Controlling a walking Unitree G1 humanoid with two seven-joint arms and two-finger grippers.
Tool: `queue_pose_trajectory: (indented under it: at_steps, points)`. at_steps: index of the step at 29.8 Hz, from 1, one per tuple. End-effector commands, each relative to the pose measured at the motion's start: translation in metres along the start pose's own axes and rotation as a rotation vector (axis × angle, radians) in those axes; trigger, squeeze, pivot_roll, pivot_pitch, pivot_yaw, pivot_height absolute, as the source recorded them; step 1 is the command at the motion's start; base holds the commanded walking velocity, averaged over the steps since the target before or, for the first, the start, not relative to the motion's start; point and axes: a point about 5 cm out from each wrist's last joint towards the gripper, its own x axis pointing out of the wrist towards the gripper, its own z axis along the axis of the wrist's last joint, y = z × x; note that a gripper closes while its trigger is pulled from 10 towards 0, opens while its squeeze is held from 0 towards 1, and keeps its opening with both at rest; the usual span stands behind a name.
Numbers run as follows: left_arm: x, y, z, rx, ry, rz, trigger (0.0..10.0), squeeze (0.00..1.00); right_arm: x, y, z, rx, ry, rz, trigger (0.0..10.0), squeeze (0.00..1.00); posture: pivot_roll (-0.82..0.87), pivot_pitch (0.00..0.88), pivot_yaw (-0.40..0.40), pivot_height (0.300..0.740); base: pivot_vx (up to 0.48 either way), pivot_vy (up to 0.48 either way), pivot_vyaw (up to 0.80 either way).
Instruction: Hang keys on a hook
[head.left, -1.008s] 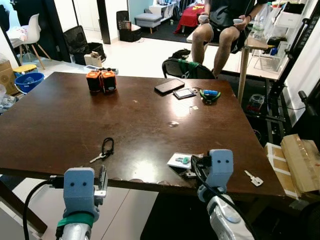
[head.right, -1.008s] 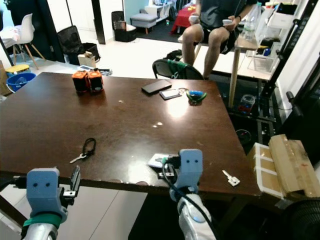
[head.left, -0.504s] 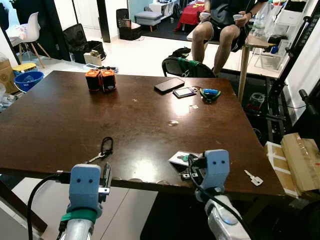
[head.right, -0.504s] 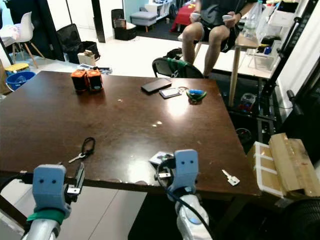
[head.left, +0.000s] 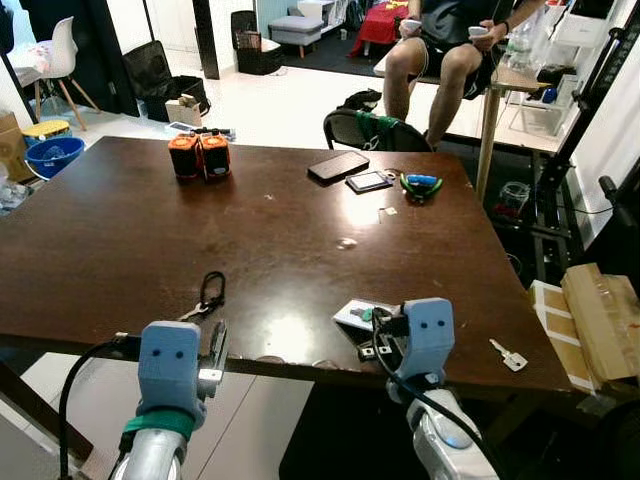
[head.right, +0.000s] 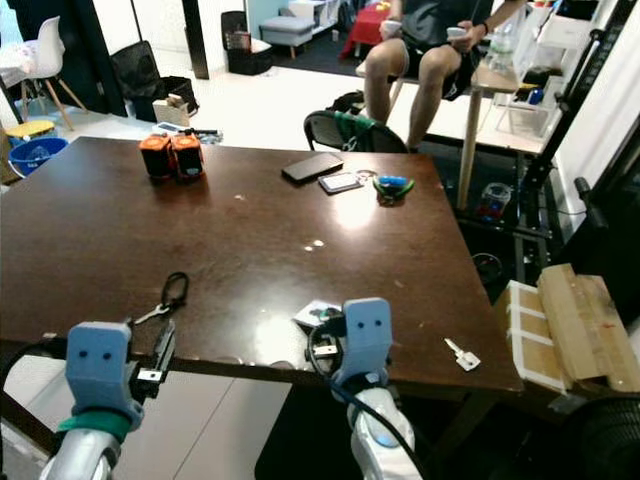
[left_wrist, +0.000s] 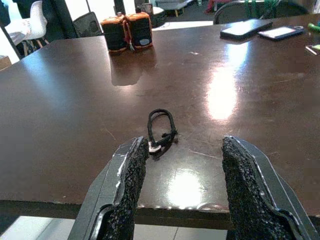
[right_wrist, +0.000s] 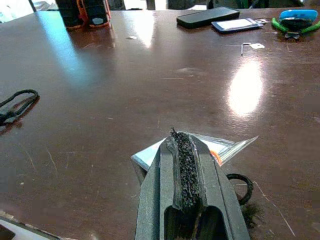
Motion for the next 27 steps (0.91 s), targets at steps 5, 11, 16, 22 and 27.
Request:
queue_pose_trajectory:
  at_steps: [5, 11, 16, 22, 27]
  points:
    - [0.0, 0.003, -0.007, -0.02, 0.025, 0.026, 10.0, 0.0, 0.0, 0.002, -0.004, 0.006, 0.014, 0.009, 10.0, 0.0, -0.13, 0.115, 0.094, 0.74, 0.0, 0.0, 0.0]
    - [-0.002, 0.014, -0.002, -0.052, 0.001, 0.067, 10.0, 0.0, 0.001, 0.004, -0.005, 0.01, 0.018, 0.009, 10.0, 0.0, -0.16, 0.121, 0.098, 0.74, 0.0, 0.0, 0.0]
    - [-0.007, 0.024, 0.0, -0.026, -0.002, 0.088, 10.0, 0.0, 0.001, 0.004, -0.005, 0.011, 0.018, 0.007, 10.0, 0.0, -0.16, 0.121, 0.095, 0.74, 0.0, 0.0, 0.0]
    - [-0.017, 0.041, -0.005, -0.008, 0.023, 0.114, 10.0, 0.0, 0.001, 0.003, -0.006, 0.016, 0.023, 0.009, 10.0, 0.0, -0.15, 0.123, 0.093, 0.74, 0.0, 0.0, 0.0]
    - [-0.018, 0.044, -0.009, 0.005, 0.038, 0.102, 10.0, 0.0, 0.002, 0.003, -0.006, 0.017, 0.024, 0.009, 10.0, 0.0, -0.16, 0.121, 0.091, 0.74, 0.0, 0.0, 0.0]
